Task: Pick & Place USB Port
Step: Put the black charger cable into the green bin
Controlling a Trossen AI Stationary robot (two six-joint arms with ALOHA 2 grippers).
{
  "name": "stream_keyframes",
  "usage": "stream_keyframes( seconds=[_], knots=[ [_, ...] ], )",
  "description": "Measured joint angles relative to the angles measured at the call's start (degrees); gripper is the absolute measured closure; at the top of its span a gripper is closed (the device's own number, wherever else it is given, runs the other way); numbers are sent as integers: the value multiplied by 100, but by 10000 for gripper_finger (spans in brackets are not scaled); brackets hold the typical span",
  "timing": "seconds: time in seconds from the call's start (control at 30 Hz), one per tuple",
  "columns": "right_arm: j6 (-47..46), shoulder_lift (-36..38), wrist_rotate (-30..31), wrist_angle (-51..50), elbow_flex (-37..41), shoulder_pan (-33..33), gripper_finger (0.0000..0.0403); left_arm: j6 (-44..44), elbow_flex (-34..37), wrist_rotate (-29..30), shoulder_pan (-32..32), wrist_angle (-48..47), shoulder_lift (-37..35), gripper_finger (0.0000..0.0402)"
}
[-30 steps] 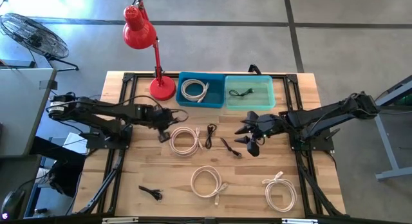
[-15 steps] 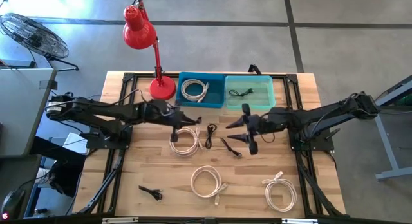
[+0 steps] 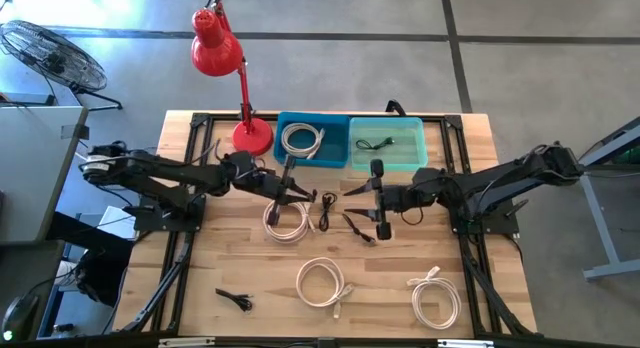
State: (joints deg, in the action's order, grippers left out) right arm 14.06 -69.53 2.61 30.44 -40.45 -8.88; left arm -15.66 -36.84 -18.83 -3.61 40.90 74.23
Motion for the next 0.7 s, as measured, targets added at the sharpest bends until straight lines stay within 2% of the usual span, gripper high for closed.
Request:
stream_keyframes(
  seconds=[0.13,0.27,0.47,0.7],
  knots=[
    [236,-302,2,305,0,0,247,248,-1,-165,2,819,390,398],
    [442,-505,73,476,-25,0,247,244,0,-276,-3,1073,610,398],
    [446,-726,111,-16,-521,0,247,264,-33,-302,-3,1268,802,398],
    [462,-1181,150,-989,-1409,26,247,238,-434,-545,-13,1121,1045,398]
  ],
)
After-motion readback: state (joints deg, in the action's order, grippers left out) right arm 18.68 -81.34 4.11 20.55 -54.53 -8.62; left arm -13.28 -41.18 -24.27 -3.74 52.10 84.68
